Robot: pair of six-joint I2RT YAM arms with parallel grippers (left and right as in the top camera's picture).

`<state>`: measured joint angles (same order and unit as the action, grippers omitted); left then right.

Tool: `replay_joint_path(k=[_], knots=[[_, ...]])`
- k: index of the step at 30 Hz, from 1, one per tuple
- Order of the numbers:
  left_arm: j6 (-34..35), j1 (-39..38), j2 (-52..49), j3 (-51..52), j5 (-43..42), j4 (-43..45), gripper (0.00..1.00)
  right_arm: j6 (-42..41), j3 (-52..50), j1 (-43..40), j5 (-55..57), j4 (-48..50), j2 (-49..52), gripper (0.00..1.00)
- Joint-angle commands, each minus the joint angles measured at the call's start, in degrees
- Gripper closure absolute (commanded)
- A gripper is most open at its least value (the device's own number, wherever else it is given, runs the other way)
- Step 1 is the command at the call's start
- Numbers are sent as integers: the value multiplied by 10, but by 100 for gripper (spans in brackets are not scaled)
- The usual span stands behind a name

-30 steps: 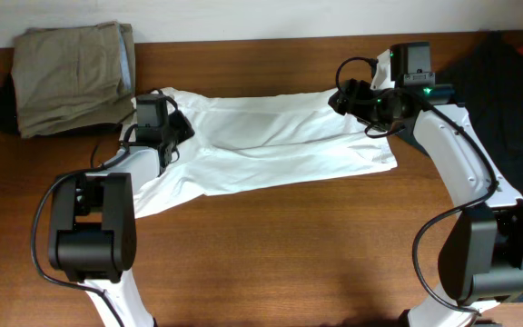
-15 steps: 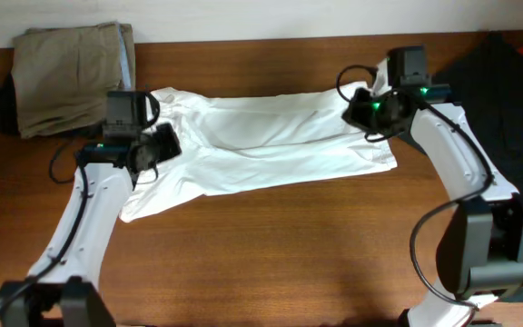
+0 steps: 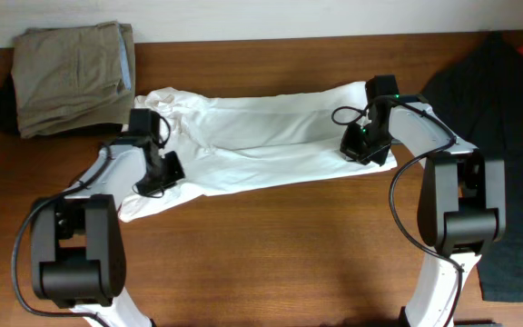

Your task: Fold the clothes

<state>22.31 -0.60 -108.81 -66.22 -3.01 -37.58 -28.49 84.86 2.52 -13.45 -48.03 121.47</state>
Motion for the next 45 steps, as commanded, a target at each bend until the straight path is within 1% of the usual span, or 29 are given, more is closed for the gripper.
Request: replay_joint_path(k=[1, 2, 5, 9, 13, 16, 20, 21, 22, 23, 24, 25, 27, 28, 29, 30, 31, 32, 33, 35, 36, 39, 42, 43, 45], knots=[[10, 43, -14, 6, 19, -6, 97, -5, -5, -14, 30, -26, 19, 94], [10, 50, -18, 6, 19, -9, 97, -5, -5, -16, 34, -36, 19, 96], [10, 67, -44, 6, 13, -30, 100, -5, -5, -16, 65, -78, 19, 96], [67, 76, -47, 6, -16, -127, 100, -5, -5, -15, 67, -138, 15, 96], [86, 76, -29, 6, -17, -193, 100, -15, -5, -15, 112, -203, -4, 96], [103, 76, 28, 6, -17, -217, 100, -27, -5, -15, 129, -227, -51, 96], [102, 76, 148, 6, -14, -217, 100, -24, -5, -15, 131, -213, -155, 96], [83, 76, 190, 6, -15, -202, 93, -19, -4, -15, 131, -189, -192, 89], [73, 76, 211, 6, -15, -187, 69, -18, -3, -15, 130, -170, -211, 45], [65, 76, 229, 6, -17, -171, 49, -17, -3, -15, 130, -148, -226, 6], [63, 76, 245, 6, -23, -144, 21, -15, 0, -15, 124, -116, -244, 1], [63, 75, 256, 5, -33, -115, 13, -6, 8, -15, 113, -98, -247, 1], [63, 63, 260, -3, -78, -60, 14, 12, 20, -15, 54, -49, -246, 1], [63, 54, 260, -7, -87, -30, 15, 26, 20, -15, -9, -7, -246, 1], [62, 43, 260, -7, -86, 7, 15, 25, 20, -14, -49, 28, -246, 1], [47, 33, 256, -7, -86, 46, 15, 25, 20, -14, -83, 66, -244, 1], [9, 18, 248, -7, -86, 97, 15, 25, 20, -13, -110, 86, -243, 1], [-42, 5, 234, -7, -79, 143, 16, 30, 19, -9, -110, 78, -242, 1], [-84, -2, 220, -7, -55, 169, 15, 44, 16, -2, -102, 64, -241, 1], [-135, -8, 181, -7, 37, 203, 13, 72, 14, 7, -87, 37, -233, 1], [-135, -7, 162, -7, 65, 212, 8, 73, 14, 9, -76, 32, -228, 1], [-149, 0, 83, -7, 73, 233, 6, 73, 14, 9, -69, 32, -222, 1], [-153, 1, 31, -7, 68, 272, 6, 73, 14, 9, -69, 33, -221, 1], [-156, 1, 20, -7, 54, 283, 6, 73, 14, 9, -69, 33, -220, 1], [-156, 1, 11, -7, 54, 303, 7, 73, 14, 8, -66, 33, -220, 1]])
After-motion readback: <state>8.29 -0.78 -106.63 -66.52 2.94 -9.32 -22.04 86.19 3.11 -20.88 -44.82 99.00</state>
